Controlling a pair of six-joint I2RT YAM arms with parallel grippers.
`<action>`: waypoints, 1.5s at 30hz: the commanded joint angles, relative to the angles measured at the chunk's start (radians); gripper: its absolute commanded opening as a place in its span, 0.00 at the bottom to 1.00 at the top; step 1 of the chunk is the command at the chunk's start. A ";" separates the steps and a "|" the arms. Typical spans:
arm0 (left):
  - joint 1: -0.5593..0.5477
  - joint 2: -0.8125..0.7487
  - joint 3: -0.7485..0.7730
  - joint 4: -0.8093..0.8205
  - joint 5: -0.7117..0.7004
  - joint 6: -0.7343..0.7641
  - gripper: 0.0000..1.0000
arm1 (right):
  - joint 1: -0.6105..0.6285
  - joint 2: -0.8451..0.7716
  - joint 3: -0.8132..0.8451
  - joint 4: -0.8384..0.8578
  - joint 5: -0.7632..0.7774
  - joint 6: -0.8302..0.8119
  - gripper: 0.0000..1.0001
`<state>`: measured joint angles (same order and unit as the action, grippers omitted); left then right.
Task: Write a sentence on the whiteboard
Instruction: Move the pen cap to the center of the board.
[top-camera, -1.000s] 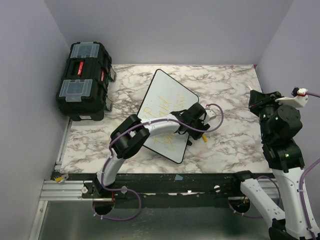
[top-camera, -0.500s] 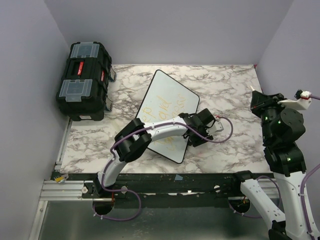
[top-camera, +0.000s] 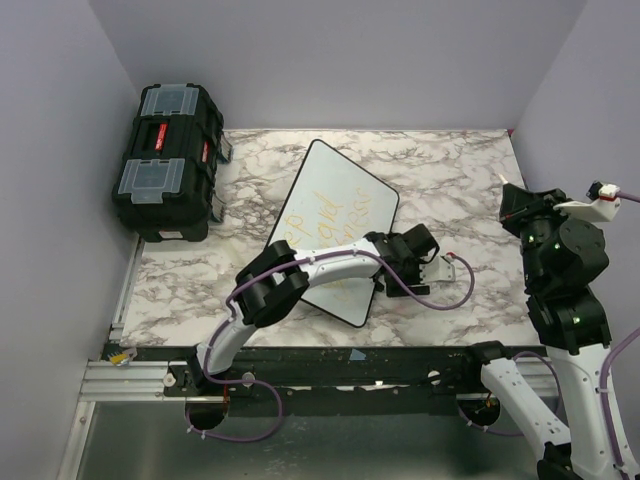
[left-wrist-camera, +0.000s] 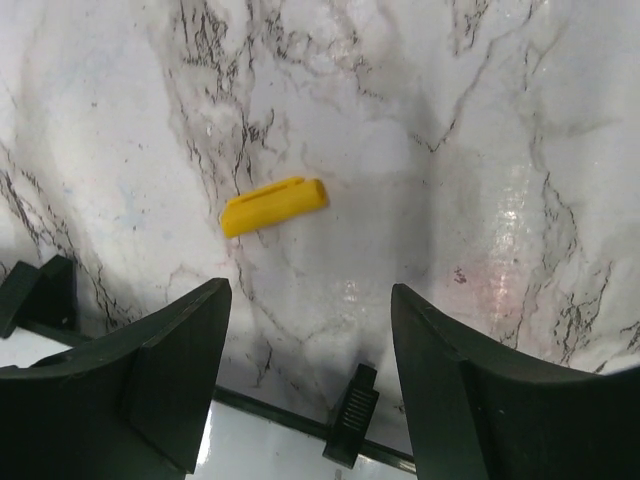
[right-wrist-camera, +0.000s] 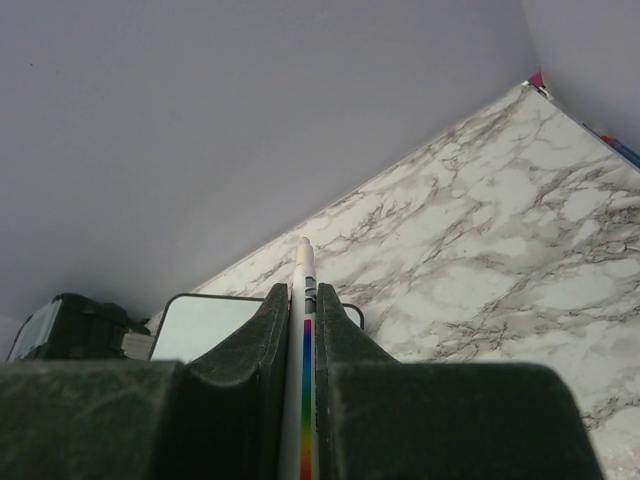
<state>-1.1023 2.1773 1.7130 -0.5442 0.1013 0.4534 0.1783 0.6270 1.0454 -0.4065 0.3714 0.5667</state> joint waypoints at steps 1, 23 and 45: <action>-0.007 0.083 0.098 -0.035 0.049 0.078 0.66 | 0.012 -0.013 -0.010 -0.012 -0.004 -0.007 0.01; 0.028 0.205 0.240 -0.176 0.169 0.082 0.43 | 0.048 -0.013 -0.008 -0.013 0.034 -0.028 0.01; 0.033 0.042 0.082 -0.155 0.213 -0.058 0.52 | 0.050 -0.015 -0.019 -0.017 0.017 -0.022 0.01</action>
<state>-1.0718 2.2604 1.8179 -0.6796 0.3206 0.4122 0.2218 0.6205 1.0370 -0.4072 0.3779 0.5510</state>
